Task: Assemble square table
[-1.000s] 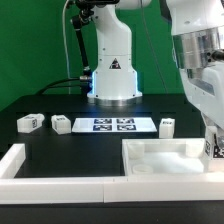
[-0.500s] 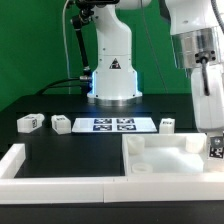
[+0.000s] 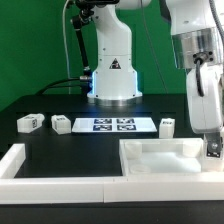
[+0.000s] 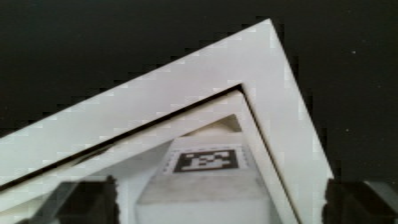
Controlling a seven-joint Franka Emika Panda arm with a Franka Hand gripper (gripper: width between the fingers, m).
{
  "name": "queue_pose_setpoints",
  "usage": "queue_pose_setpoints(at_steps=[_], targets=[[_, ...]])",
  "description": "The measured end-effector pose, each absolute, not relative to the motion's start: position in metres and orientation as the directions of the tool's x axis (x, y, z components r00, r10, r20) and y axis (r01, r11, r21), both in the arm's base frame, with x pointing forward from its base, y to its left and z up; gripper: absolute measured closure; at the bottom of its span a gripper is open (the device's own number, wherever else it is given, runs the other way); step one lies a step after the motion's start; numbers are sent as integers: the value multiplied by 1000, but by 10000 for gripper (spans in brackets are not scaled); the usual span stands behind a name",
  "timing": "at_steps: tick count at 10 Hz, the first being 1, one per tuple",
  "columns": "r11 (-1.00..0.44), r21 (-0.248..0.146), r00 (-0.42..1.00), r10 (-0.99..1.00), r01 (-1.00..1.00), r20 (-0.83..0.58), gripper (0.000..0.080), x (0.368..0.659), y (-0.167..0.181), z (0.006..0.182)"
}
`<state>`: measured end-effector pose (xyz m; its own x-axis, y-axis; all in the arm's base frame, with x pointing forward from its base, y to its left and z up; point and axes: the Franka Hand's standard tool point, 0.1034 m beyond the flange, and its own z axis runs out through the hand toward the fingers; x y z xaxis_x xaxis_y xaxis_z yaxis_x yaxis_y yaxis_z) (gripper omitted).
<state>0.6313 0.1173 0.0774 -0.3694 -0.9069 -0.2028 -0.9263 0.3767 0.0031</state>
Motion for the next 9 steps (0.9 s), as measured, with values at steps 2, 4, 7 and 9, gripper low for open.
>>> queue_pose_setpoints(at_steps=[2, 4, 7, 9], targets=[[353, -34, -336, -913, -935, -231, 164, 623, 115, 113], [353, -38, -334, -911, -935, -241, 151, 622, 114, 126], [350, -32, -334, -913, -936, -236, 151, 620, 114, 121], [349, -31, -333, -913, -937, -235, 151, 620, 114, 120]])
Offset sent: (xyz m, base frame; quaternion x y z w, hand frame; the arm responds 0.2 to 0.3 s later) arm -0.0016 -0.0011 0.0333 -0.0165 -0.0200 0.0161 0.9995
